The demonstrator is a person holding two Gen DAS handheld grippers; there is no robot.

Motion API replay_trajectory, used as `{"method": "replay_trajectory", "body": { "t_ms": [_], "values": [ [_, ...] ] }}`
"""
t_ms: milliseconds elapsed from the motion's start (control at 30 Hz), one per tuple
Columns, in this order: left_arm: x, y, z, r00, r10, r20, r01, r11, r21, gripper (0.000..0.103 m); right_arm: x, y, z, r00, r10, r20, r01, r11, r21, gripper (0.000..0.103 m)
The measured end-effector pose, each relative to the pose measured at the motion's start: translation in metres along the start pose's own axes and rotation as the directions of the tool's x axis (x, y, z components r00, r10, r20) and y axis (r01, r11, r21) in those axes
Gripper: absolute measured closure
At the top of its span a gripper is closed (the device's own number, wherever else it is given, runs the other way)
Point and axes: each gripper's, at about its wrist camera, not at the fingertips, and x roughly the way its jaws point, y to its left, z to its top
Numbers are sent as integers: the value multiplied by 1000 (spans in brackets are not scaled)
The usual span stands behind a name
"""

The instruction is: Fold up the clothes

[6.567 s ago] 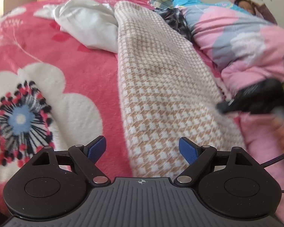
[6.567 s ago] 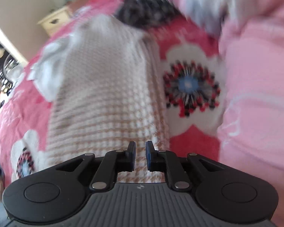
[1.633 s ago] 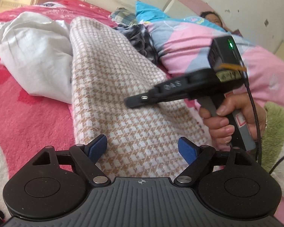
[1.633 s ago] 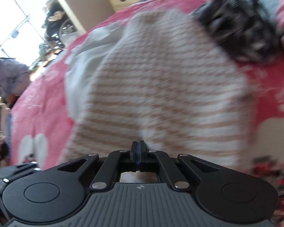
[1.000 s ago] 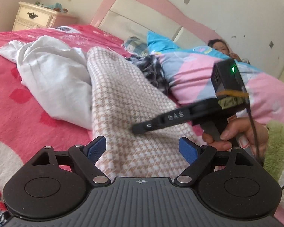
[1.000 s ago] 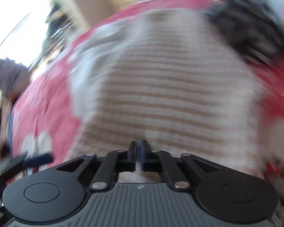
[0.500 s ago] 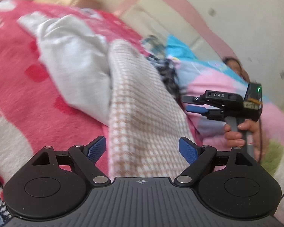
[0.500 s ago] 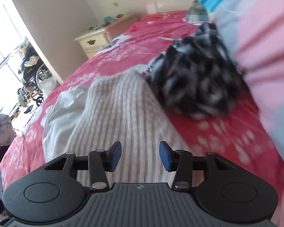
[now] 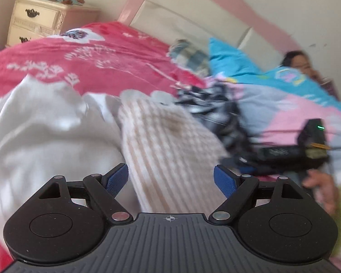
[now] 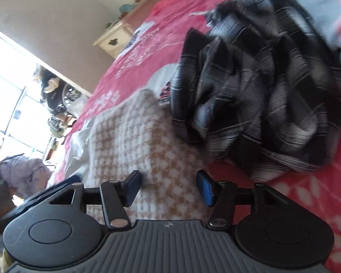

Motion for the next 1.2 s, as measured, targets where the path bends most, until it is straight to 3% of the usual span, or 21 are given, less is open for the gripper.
{"method": "replay_trajectory", "body": {
  "t_ms": [100,267,433,533,667,733,800,833,933,1033,1100,1200],
  "values": [
    [31,4,18,998,32,-52,-30,999,39,20,6,1,0,1000,13,-11,-13,1000,4,44],
    [67,14,28,988,25,-154,-16,998,61,26,8,-4,-1,999,36,-12,-36,999,20,43],
    [75,25,27,989,-3,-151,5,1000,15,30,7,-5,-6,999,32,9,-33,999,26,44],
    [72,22,26,992,8,-123,-8,1000,3,44,3,1,-8,1000,15,27,-16,1000,18,46],
    [57,5,29,997,23,-73,-18,997,71,59,-20,25,-14,994,-63,92,68,996,-56,50],
    [49,-5,34,998,19,-53,-14,996,91,61,-51,54,-26,971,-136,198,167,974,-151,50],
    [39,-16,40,999,8,-32,-5,993,117,63,-86,83,-49,950,-157,269,218,952,-214,50],
    [35,-21,42,1000,2,-20,0,991,135,64,-100,93,-64,960,-140,244,193,958,-211,50],
    [17,-40,42,999,-29,34,22,981,193,66,-111,107,-111,996,-66,57,74,986,-147,54],
    [-5,-57,37,993,-76,92,53,971,234,68,-95,113,-154,991,-126,-38,118,979,-168,57],
    [-23,-72,32,986,-105,127,66,958,279,68,-71,105,-168,985,-157,-70,147,980,-134,60],
    [-49,-93,25,979,-141,147,82,932,353,69,-47,89,-176,985,-171,-23,171,985,-25,64]
  ]
}}
